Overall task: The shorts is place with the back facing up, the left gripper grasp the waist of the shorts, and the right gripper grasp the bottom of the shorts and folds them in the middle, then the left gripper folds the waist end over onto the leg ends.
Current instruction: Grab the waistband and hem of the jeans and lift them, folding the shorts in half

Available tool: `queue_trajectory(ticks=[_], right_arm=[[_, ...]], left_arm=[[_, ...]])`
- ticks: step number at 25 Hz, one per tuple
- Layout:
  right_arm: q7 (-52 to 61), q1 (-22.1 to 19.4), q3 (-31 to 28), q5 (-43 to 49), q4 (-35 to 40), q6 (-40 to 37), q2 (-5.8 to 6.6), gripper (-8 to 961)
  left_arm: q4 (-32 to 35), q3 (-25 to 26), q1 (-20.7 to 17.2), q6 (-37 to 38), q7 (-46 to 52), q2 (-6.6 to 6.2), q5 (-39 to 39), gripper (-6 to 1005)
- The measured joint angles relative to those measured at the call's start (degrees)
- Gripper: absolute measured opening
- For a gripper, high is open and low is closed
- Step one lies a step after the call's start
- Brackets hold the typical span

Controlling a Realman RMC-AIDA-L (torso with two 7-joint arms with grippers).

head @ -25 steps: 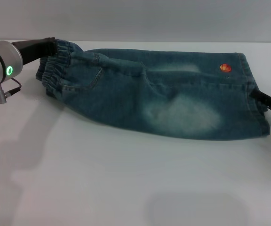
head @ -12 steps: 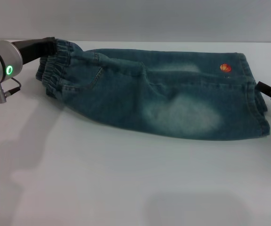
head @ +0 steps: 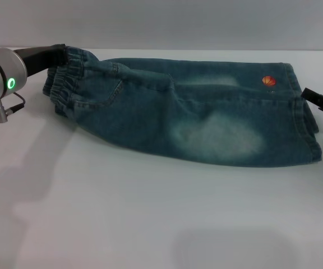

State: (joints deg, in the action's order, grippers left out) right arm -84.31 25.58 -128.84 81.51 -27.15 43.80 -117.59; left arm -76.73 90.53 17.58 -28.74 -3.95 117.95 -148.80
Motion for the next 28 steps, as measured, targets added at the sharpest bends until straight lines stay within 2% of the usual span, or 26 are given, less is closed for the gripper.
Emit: queue_trajectory(ticks=[28], right_arm=[[-0.9, 4.2, 1.6, 0.7, 3.2, -5.5, -0.45, 479]], left_arm=[[0.3, 0.2, 0.7, 0.1, 0.0, 0.00, 0.0, 66]])
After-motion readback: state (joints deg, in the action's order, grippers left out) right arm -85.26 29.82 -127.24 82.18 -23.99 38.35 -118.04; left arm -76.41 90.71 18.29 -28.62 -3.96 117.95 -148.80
